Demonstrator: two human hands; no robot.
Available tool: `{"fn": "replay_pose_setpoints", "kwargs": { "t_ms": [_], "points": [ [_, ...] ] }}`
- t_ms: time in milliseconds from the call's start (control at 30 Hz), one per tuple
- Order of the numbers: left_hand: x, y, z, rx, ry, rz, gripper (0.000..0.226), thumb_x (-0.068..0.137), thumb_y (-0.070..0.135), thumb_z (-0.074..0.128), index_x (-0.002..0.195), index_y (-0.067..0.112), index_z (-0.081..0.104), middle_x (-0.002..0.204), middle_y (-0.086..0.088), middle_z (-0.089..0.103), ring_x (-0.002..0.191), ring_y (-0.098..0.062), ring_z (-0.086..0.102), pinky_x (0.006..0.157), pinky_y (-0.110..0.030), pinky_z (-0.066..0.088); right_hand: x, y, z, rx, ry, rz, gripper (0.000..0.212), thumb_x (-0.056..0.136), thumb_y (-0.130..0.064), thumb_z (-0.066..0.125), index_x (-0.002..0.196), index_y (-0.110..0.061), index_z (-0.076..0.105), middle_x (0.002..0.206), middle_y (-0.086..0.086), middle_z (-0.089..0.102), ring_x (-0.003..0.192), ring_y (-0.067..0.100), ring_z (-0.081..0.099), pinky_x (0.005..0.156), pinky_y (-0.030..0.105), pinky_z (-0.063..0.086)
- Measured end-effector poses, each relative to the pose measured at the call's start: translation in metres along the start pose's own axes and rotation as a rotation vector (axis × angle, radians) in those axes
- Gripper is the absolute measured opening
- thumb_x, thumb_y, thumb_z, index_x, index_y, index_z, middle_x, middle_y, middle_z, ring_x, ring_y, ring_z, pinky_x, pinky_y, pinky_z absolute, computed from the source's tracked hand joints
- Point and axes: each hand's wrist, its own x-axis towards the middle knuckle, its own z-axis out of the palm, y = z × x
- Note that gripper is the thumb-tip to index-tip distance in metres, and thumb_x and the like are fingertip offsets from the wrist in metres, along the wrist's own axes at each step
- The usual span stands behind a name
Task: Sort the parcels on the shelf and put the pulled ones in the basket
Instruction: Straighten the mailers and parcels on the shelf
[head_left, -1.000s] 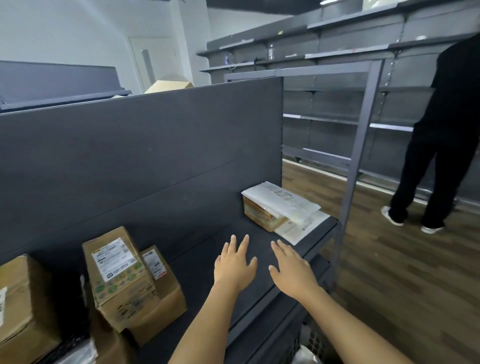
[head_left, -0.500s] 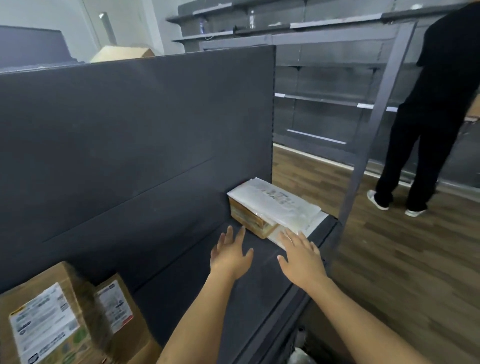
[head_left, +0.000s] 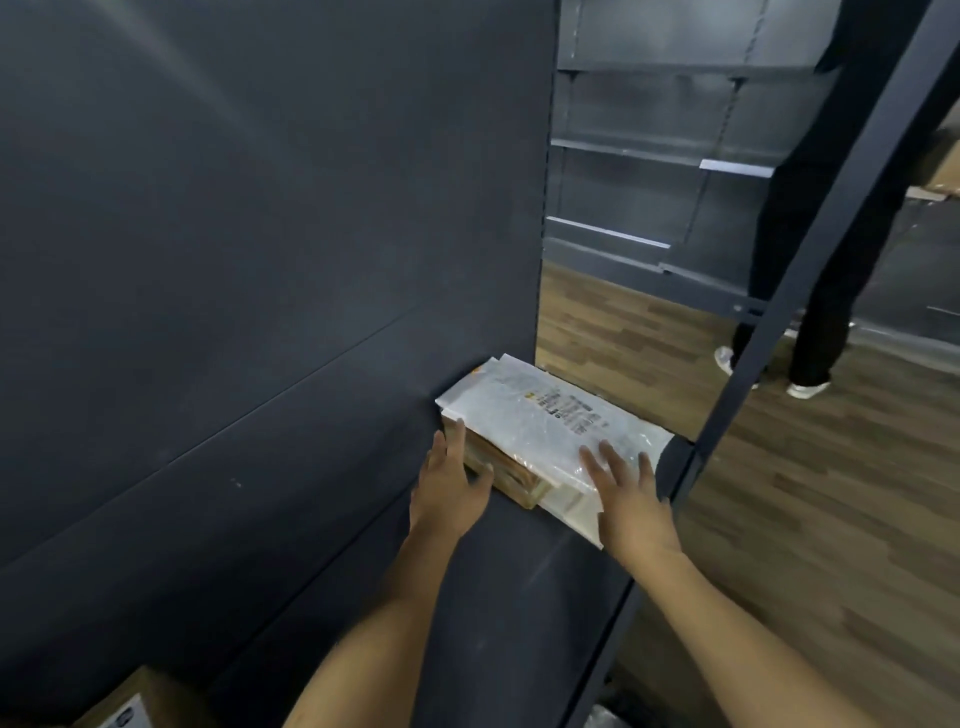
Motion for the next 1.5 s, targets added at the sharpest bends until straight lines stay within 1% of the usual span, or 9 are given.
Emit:
{"fn": "replay_pose_setpoints", "kwargs": {
  "t_ms": [200,500,600,767,900,1000,1133,1267,1500],
  "points": [
    [0.034,0.015,-0.006,-0.530,0.113,-0.190,0.067,0.092,0.033,0.054,0.151,0.031,0.020,0.152,-0.001,0.035,0.139,-0.023,0.035,0.107,-0.033,0.033,0.017,0.005,0.006,0.059,0.053,0.018,0.089,0.086,0.009,0.034,0.150,-0.039,-0.007,0.159,-0.016,-0.008,0.148,0.030,-0.002,0.092,0.032,0.050],
    [0.029,0.030,-0.008,-1.180,0.167,-0.292,0.054,0.088,0.008,0.063,0.127,0.029,0.031,0.121,-0.008,0.060,0.110,-0.024,0.062,0.078,-0.032,0.056,-0.015,-0.005,0.014,0.119,0.330,-0.068,0.085,0.080,0.014,0.044,0.150,-0.029,0.022,0.158,-0.009,0.021,0.146,0.038,0.007,0.104,0.046,0.040],
    [0.007,0.043,-0.018,-1.400,0.181,-0.268,0.071,0.088,-0.005,0.060,0.132,0.032,0.018,0.124,-0.012,0.057,0.115,-0.025,0.059,0.088,-0.045,0.054,-0.040,-0.017,0.016,0.131,0.452,-0.129,0.090,0.074,0.016,0.054,0.149,-0.027,0.027,0.155,-0.011,0.027,0.146,0.035,0.011,0.102,0.047,0.042],
    [-0.037,0.042,-0.038,-1.453,0.158,-0.211,0.084,0.088,-0.007,0.058,0.148,0.027,0.010,0.125,-0.003,0.058,0.117,-0.024,0.057,0.101,-0.049,0.045,-0.097,-0.047,0.017,0.105,0.532,-0.363,0.077,0.070,-0.006,0.074,0.141,-0.015,0.044,0.148,-0.007,0.042,0.138,0.040,0.026,0.082,0.040,0.056],
    [-0.085,0.025,-0.065,-1.379,0.252,-0.147,0.061,0.084,-0.008,0.059,0.138,0.012,0.040,0.117,-0.009,0.066,0.108,-0.027,0.064,0.093,-0.046,0.052,-0.147,-0.044,0.026,-0.010,0.629,-0.808,0.049,0.098,-0.033,0.033,0.143,-0.013,0.037,0.153,-0.003,0.031,0.137,0.035,0.030,0.101,0.038,0.047],
    [-0.128,0.011,-0.090,-1.333,0.330,-0.092,0.059,0.083,-0.011,0.056,0.134,0.014,0.043,0.118,-0.008,0.066,0.108,-0.025,0.064,0.095,-0.046,0.051,-0.179,-0.041,0.019,0.379,0.632,-0.734,0.058,0.097,-0.047,0.029,0.149,-0.022,0.024,0.155,-0.001,0.022,0.139,0.019,0.026,0.111,0.033,0.028],
    [-0.187,-0.007,-0.112,-1.231,0.374,-0.043,0.064,0.083,-0.010,0.058,0.137,0.018,0.042,0.120,-0.008,0.064,0.109,-0.028,0.064,0.094,-0.049,0.051,-0.185,-0.040,-0.022,1.037,0.289,-0.248,0.075,0.085,-0.055,0.051,0.149,-0.024,0.025,0.151,-0.008,0.026,0.139,0.008,0.022,0.115,0.035,0.023],
    [-0.232,-0.018,-0.116,-1.200,0.377,-0.056,0.064,0.081,-0.011,0.058,0.137,0.018,0.043,0.120,-0.013,0.063,0.105,-0.032,0.065,0.091,-0.052,0.052,-0.187,-0.039,-0.039,1.402,-0.311,-0.298,0.053,0.086,-0.028,0.068,0.135,-0.025,0.048,0.127,-0.006,0.062,0.115,0.012,0.060,0.101,0.040,0.047],
    [-0.280,-0.038,-0.119,-1.059,0.478,-0.145,0.064,0.083,-0.005,0.060,0.139,0.016,0.039,0.116,-0.008,0.063,0.103,-0.028,0.064,0.092,-0.048,0.052,-0.233,-0.062,-0.024,1.413,-0.346,-0.345,0.030,0.082,-0.005,0.069,0.110,-0.015,0.063,0.108,0.007,0.072,0.101,0.025,0.068,0.092,0.047,0.053]
  ]
}}
